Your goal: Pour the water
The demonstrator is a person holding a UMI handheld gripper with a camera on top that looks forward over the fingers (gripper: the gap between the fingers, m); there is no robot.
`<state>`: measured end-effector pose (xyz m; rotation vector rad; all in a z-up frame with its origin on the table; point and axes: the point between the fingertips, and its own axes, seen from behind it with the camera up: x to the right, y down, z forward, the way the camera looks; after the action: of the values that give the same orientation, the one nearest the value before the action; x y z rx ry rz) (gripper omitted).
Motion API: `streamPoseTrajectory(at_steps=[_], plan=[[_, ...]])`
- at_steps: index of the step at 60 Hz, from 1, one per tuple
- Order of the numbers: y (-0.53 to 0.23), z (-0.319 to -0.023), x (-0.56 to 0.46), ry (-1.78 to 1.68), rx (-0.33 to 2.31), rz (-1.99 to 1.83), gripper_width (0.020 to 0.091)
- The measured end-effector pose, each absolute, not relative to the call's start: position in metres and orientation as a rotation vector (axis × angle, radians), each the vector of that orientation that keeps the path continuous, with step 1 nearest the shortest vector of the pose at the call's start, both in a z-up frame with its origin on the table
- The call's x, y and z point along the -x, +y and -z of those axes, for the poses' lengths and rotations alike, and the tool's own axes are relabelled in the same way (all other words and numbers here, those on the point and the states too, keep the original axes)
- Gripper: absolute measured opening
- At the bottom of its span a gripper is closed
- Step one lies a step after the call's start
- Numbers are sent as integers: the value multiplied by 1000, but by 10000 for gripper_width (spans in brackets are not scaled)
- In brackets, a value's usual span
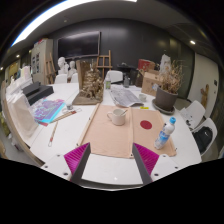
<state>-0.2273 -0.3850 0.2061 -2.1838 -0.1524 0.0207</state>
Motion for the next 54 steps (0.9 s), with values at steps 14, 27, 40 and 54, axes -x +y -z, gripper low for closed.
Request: streamPoseTrajectory(at_steps=[14, 27, 40, 54], plan=[[-380, -190, 157, -6, 2159, 52, 853], [-361, -167, 43, 94, 2085, 143, 858], [-289, -125, -21, 58, 2018, 164, 856], [-205, -71, -37, 40, 2007, 85, 837]])
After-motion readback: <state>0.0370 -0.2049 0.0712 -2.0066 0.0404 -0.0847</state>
